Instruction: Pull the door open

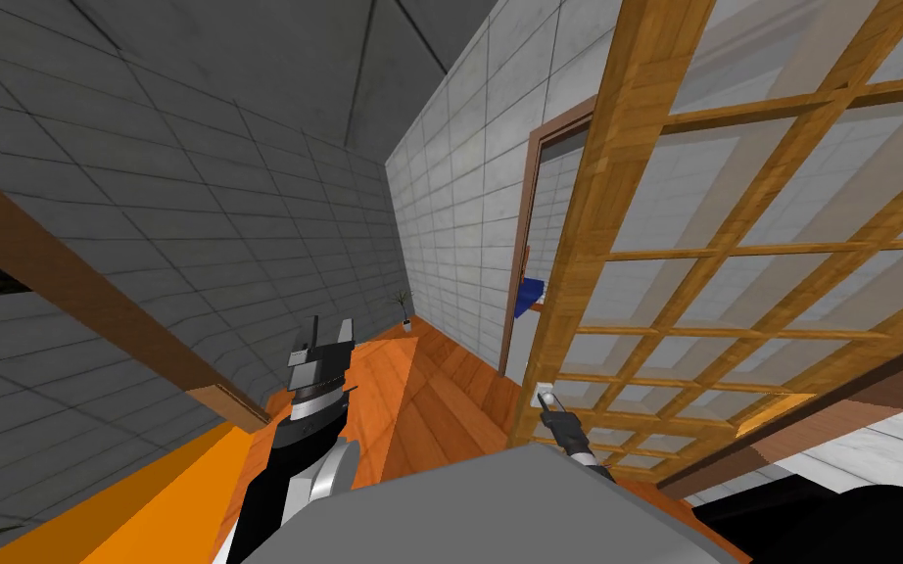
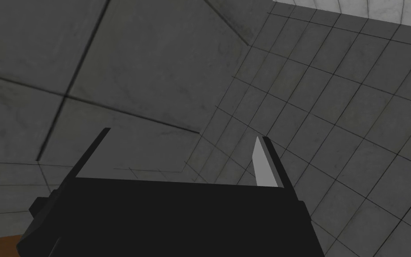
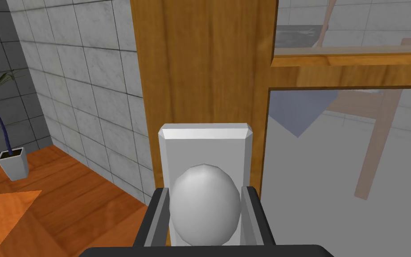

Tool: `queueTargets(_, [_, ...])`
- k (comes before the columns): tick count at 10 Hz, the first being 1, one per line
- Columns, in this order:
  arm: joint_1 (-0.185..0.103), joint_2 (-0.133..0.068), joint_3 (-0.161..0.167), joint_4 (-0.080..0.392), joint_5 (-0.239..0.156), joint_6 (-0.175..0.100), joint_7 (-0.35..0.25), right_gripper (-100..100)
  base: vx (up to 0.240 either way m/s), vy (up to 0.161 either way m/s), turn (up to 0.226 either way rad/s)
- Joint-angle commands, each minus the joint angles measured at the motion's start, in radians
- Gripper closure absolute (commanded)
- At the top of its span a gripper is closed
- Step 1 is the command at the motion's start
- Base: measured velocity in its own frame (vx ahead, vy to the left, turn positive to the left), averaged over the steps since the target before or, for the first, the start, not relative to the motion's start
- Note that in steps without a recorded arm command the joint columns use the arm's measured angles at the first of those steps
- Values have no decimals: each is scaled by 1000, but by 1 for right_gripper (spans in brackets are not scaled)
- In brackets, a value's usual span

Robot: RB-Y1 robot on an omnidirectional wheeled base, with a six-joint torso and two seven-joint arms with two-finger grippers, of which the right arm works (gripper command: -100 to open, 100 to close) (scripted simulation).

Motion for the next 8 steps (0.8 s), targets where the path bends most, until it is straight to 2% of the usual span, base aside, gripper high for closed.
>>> queueTargets(1, [9, -12, 16, 2, 10, -20, -16, 100, -230, -43, 102])
queueTargets(5, [28, -47, 52, 13, 33, -72, -58, 100, -208, -21, 110])
queueTargets(6, [31, -53, 58, 15, 36, -80, -65, 100, -210, -33, 81])
queueTargets(7, [30, -47, 55, 14, 34, -68, -58, 100, -88, -16, 20])
queueTargets(8, [33, -54, 66, 25, 42, -83, -71, 100, -122, 2, 128])
